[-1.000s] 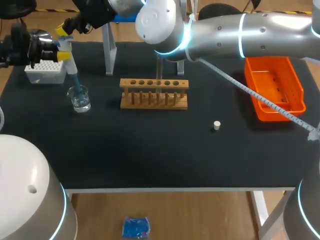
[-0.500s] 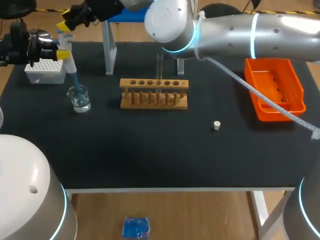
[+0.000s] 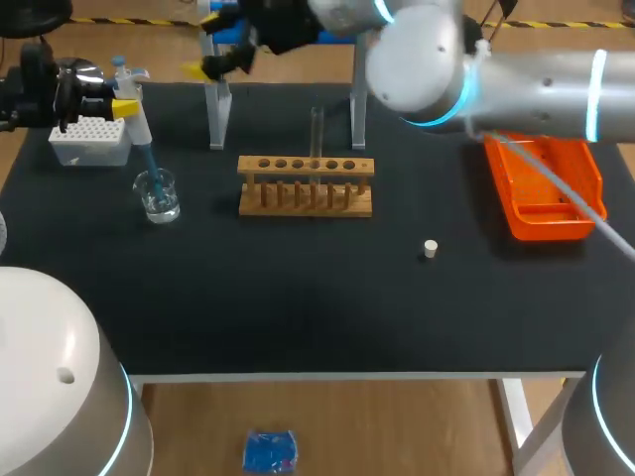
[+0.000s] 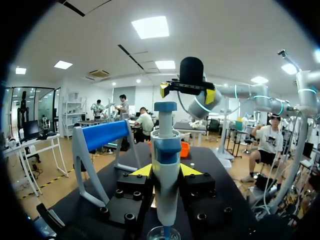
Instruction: Invert the test tube, pick up the pipette, mount the tip to pipette, aspirate from beaker and dispense into the tube, eject the tip, return the pipette, and cap with the stopper.
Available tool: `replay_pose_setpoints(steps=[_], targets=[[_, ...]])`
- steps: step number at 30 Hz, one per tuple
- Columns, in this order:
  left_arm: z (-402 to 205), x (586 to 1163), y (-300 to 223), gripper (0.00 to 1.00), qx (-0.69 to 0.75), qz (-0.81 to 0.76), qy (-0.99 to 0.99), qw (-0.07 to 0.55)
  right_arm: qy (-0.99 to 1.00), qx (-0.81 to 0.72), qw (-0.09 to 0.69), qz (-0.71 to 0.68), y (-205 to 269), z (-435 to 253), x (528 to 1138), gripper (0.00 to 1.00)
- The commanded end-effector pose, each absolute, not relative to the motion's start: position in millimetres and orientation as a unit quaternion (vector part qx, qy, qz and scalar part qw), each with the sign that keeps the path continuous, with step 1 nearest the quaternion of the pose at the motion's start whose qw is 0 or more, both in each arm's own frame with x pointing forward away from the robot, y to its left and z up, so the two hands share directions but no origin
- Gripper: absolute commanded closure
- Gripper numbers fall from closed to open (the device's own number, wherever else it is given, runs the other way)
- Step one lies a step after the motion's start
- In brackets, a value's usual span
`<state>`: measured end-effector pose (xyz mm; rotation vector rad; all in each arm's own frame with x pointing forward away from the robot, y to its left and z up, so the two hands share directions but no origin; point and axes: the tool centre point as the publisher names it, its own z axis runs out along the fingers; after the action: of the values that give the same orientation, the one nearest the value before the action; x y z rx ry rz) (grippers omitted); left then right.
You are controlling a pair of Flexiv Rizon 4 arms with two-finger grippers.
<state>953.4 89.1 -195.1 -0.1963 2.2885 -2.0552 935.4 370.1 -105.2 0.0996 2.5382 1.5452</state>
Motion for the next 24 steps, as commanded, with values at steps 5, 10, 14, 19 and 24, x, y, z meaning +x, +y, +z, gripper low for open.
replay_pose_setpoints(steps=[5,10,14,19,24], targets=[[-194,953,89,1.00,-0.064,-0.666,0.742,0.029,0.847,0.042,0.110,0.518,245,-83,910,0.00],[-194,953,89,1.00,-0.064,-0.666,0.742,0.029,0.850,0.047,0.123,0.510,199,-89,911,0.00],[-194,953,89,1.00,-0.064,-0.666,0.742,0.029,0.847,0.059,0.128,0.513,162,-98,913,0.00],[-194,953,89,1.00,-0.064,-0.666,0.742,0.029,0.837,0.068,0.133,0.526,125,-116,919,0.00],[-194,953,89,1.00,-0.064,-0.666,0.742,0.029,0.825,0.062,0.121,0.549,102,-136,921,0.00]])
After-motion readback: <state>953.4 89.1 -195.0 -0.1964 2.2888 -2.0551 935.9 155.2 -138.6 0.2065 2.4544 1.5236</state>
